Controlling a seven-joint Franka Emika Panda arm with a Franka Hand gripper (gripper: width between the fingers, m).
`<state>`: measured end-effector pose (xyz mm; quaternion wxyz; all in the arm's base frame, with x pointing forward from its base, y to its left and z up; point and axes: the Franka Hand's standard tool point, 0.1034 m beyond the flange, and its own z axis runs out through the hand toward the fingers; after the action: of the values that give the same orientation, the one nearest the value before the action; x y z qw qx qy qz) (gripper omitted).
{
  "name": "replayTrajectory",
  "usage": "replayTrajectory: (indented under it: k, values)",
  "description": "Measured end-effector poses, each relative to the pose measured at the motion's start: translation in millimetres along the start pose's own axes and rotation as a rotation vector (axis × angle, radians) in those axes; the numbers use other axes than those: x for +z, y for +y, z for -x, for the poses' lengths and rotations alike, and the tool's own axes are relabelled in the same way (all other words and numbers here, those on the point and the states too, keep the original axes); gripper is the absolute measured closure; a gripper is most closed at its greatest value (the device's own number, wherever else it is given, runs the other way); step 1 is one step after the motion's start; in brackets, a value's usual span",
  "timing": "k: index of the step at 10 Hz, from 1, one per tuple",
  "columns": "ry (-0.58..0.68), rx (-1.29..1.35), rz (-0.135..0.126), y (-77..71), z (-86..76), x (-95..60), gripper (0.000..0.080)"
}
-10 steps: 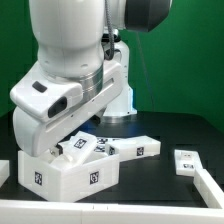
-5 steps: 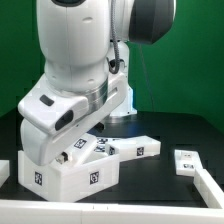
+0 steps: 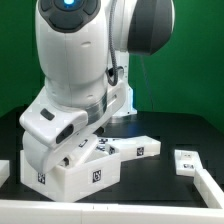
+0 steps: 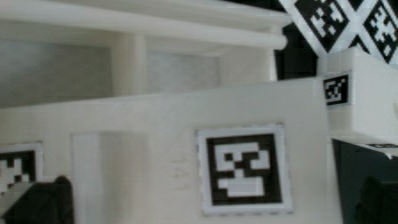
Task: Assemble cabinet
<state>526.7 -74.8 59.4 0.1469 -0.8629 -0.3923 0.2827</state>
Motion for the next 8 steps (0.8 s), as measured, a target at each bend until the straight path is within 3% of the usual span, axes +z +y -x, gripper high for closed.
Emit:
replayTrajectory:
  k: [1,2,3,5,6,8]
  values:
    - [0.0,0.0,-0.001,-0.1,0.0,0.4,0.0003]
    - [-0.015,0.008,-0.023,-4.7,2.4,-0.7,0.0003]
    - [-0.053,0.022,-0.074,-12.8,7.6,-8.3,0.0003]
    - [-0.081,0.029,-0.121,-10.9,13.0,-15.2,0.0003]
    - [-0.086,0.03,-0.132,-9.7,14.9,-14.5,0.0003]
    - [-0.074,0.024,-0.122,-4.9,14.8,-11.3,0.0003]
